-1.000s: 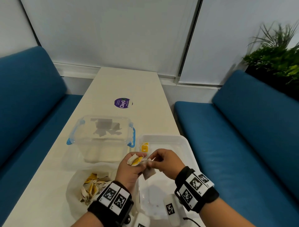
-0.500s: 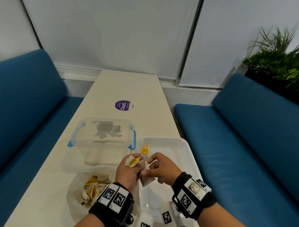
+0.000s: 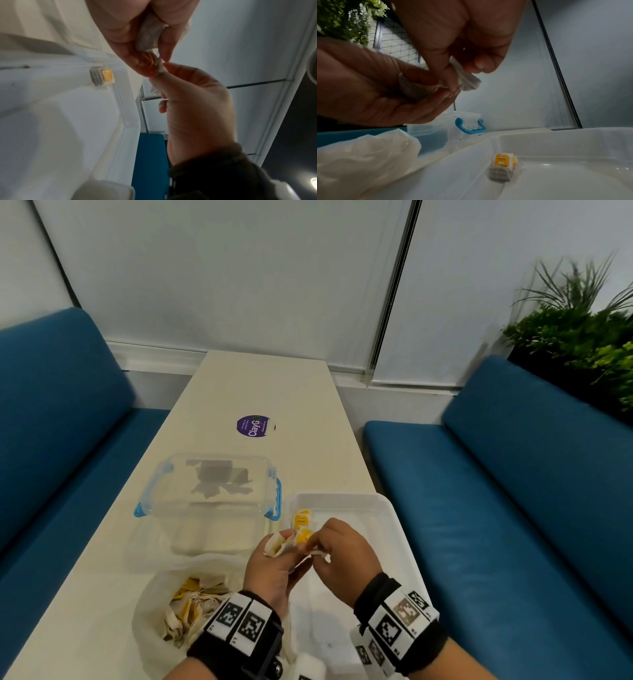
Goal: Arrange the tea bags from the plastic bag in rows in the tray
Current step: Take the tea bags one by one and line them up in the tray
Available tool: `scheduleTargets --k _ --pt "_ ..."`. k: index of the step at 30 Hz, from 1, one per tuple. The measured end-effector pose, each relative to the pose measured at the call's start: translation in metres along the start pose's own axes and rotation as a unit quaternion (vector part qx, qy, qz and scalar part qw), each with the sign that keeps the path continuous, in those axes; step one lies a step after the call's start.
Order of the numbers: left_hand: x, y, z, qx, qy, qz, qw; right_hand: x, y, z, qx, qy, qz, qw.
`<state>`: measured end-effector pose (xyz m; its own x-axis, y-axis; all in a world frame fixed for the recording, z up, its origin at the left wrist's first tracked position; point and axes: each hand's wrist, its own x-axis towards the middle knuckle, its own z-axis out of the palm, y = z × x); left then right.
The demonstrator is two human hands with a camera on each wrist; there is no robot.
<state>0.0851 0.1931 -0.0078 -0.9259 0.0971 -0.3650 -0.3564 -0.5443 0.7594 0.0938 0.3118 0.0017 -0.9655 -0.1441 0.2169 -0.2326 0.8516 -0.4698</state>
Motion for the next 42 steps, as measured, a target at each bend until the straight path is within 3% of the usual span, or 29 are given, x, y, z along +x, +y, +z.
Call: scheduleTargets --k 2,5,7,11,15,18,22,32,37,40,42 --pt "0.001 0.003 -0.002 0.026 0.003 0.004 1.000 -0.001 0.003 -0.002 0.059 0.000 -0.002 0.998" --pt "0.002 0.004 -0.006 0.068 -0.009 0.013 0.998 0.004 0.009 -0.008 0.192 0.065 0.111 0.973" --pt "0.002 0.004 -0.007 0.103 -0.022 0.019 0.994 0.009 0.011 -0.013 0.262 0.018 0.171 0.950" --pt "0.000 0.006 -0.005 0.160 -0.036 0.039 0.986 0.010 0.006 -0.020 0.347 -0.050 0.168 0.921" --pt "0.002 0.006 -0.005 0.215 -0.046 0.064 0.973 0.011 0.007 -0.020 0.311 -0.054 0.150 0.937" --pt "0.004 0.004 -0.006 0.196 -0.036 0.071 0.977 0.012 0.009 -0.021 0.259 -0.052 0.154 0.952" --pt "0.011 0.001 -0.011 0.153 0.014 0.070 0.986 0.014 0.018 -0.030 0.334 -0.027 0.216 0.917" --pt "0.012 -0.006 -0.007 0.202 -0.034 0.067 0.977 0.022 0.017 -0.026 0.298 -0.048 0.201 0.932" --pt "0.011 -0.004 -0.001 0.187 -0.039 0.045 0.981 0.022 0.022 -0.023 0.364 -0.082 0.214 0.903" --pt "0.015 -0.005 -0.001 0.180 -0.022 0.039 0.983 0.023 0.027 -0.022 0.292 -0.151 0.228 0.916" --pt "0.020 -0.007 -0.002 0.163 -0.006 0.021 0.986 0.029 0.032 -0.022 0.264 -0.142 0.249 0.921"
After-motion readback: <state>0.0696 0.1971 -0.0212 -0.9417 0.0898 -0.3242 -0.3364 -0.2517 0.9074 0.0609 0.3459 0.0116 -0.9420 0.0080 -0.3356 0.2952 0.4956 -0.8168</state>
